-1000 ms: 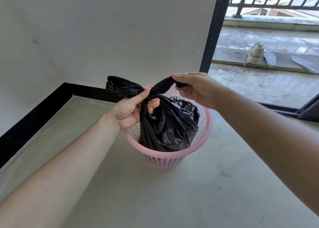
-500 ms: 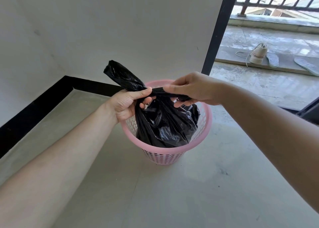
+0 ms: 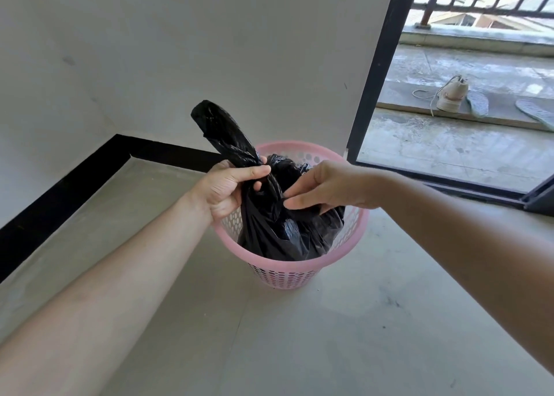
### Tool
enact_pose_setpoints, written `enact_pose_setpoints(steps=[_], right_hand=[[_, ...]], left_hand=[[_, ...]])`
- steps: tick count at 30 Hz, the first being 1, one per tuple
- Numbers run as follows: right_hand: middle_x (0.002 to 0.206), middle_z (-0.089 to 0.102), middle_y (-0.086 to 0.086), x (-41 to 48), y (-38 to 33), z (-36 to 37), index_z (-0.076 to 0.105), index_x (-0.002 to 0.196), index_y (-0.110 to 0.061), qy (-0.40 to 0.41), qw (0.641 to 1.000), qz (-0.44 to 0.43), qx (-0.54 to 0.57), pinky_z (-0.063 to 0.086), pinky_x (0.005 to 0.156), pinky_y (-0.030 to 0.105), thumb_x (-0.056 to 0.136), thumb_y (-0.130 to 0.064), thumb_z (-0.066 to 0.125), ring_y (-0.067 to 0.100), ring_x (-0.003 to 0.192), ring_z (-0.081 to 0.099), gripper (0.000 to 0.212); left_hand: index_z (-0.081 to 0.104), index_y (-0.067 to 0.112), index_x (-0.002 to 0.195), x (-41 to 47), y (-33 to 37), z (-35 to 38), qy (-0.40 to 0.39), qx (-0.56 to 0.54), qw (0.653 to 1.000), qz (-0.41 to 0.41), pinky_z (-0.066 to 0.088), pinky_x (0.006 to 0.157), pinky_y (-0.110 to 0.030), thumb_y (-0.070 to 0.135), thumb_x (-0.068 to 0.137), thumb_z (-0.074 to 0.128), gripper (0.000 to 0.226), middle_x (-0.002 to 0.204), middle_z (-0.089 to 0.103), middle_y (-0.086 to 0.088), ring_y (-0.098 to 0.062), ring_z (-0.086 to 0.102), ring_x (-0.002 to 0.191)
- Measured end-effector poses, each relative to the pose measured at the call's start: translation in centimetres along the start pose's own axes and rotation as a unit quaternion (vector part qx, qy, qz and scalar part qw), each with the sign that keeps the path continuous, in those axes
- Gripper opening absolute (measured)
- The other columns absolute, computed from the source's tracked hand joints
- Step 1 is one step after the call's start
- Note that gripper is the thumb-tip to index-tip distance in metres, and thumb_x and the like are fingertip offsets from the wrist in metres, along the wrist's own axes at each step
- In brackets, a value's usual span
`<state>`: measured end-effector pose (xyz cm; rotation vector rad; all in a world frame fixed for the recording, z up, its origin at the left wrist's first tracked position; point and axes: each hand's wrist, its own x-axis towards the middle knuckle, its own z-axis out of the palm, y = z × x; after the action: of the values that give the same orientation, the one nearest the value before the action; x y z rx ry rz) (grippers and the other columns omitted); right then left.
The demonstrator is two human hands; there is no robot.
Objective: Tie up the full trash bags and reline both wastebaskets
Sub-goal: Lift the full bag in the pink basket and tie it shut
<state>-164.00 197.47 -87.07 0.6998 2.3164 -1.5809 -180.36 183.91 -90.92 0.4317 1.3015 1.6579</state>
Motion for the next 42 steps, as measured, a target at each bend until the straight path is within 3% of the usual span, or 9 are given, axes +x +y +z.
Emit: enact_pose_setpoints(steps=[3,6,10,15,22,33,36,38,42], right_hand=[[0.083,0.073,-0.011,0.2,0.1,-0.5,0.076,0.094,-0.026,0.101,0.984,-0.019,-0.149,0.052,0.072,0.021,0.082,-0.056,0.072,0.005,0.079,0.068,0.032],[0.096,0.057,-0.009,1.2,0.4,-0.9,0.061,0.1,-0.03,0.233,0.947,-0.087,-0.203,0.045,0.074,0.027,0.077,-0.049,0.079,0.012,0.087,0.056,0.035],[0.135,0.056,-0.013,2.6,0.7,0.4,0.047,0.14,-0.039,0.136,0.981,-0.084,-0.109,0.045,0.101,0.031,0.082,-0.032,0.075,0.01,0.116,0.057,0.065],[0.087,0.072,-0.01,3.9,1.2,0.7,0.072,0.096,-0.03,0.207,0.971,-0.099,-0.06,0.054,0.094,0.04,0.092,-0.022,0.066,0.01,0.085,0.068,0.011],[0.085,0.07,-0.001,3.4,1.3,0.2,0.068,0.088,-0.021,0.207,0.974,-0.085,0.015,0.056,0.089,0.037,0.092,-0.027,0.068,0.013,0.079,0.067,0.006],[0.086,0.074,-0.009,3.0,1.5,1.8,0.075,0.093,-0.031,0.095,0.986,-0.041,-0.129,0.051,0.091,0.035,0.089,-0.066,0.054,0.01,0.086,0.069,0.041],[0.12,0.07,-0.007,2.6,1.1,2.5,0.072,0.117,-0.027,0.049,0.993,0.007,-0.103,0.038,0.112,0.042,0.083,-0.085,0.031,0.016,0.115,0.061,0.079],[0.136,0.061,-0.005,2.9,1.3,2.6,0.068,0.126,-0.025,0.054,0.993,0.01,-0.102,0.027,0.119,0.041,0.089,-0.08,0.022,0.018,0.128,0.052,0.08],[0.1,0.068,0.003,3.2,2.0,2.5,0.062,0.104,-0.019,0.124,0.982,-0.045,-0.132,0.046,0.082,0.031,0.102,-0.053,0.038,0.016,0.088,0.059,0.042]], left_hand=[[0.066,0.008,0.08,0.0,0.4,-0.4,-0.016,0.039,0.999,0.025,0.046,0.05,-0.016,-0.008,0.078,0.068,0.016,0.068,0.063,-0.001,-0.01,0.059,0.058],[0.065,0.006,0.079,-0.2,0.8,-0.8,-0.041,0.071,0.996,0.037,0.044,0.05,-0.018,-0.012,0.079,0.066,0.018,0.065,0.061,0.0,-0.01,0.055,0.055],[0.064,0.005,0.074,-0.5,0.9,-0.8,-0.072,0.104,0.991,0.032,0.045,0.053,-0.019,-0.009,0.078,0.068,0.015,0.07,0.062,-0.003,-0.011,0.052,0.056],[0.062,0.004,0.069,-0.2,0.7,-1.0,-0.016,0.124,0.991,0.049,0.05,0.059,-0.025,-0.014,0.08,0.066,0.021,0.062,0.06,-0.006,-0.015,0.057,0.055],[0.064,-0.007,0.09,0.7,0.6,0.1,0.05,0.048,0.997,0.04,0.056,0.056,-0.026,-0.017,0.078,0.065,0.015,0.085,0.069,-0.02,-0.024,0.071,0.068],[0.059,0.003,0.064,1.5,0.1,1.0,0.128,-0.138,0.98,0.07,0.057,0.067,-0.031,-0.02,0.078,0.054,0.028,0.069,0.062,-0.01,-0.018,0.064,0.064],[0.053,0.007,0.048,1.9,-0.1,0.3,0.136,-0.182,0.972,0.051,0.053,0.065,-0.033,-0.019,0.077,0.042,0.04,0.061,0.054,-0.009,-0.018,0.056,0.058],[0.05,0.008,0.044,1.9,-0.2,0.0,0.131,-0.178,0.974,0.05,0.051,0.065,-0.032,-0.019,0.076,0.036,0.044,0.058,0.05,-0.007,-0.017,0.052,0.059],[0.039,0.016,0.05,1.1,-0.1,-0.1,0.099,-0.184,0.977,0.052,0.047,0.061,-0.025,-0.019,0.072,0.028,0.042,0.056,0.041,-0.001,-0.014,0.047,0.056]])
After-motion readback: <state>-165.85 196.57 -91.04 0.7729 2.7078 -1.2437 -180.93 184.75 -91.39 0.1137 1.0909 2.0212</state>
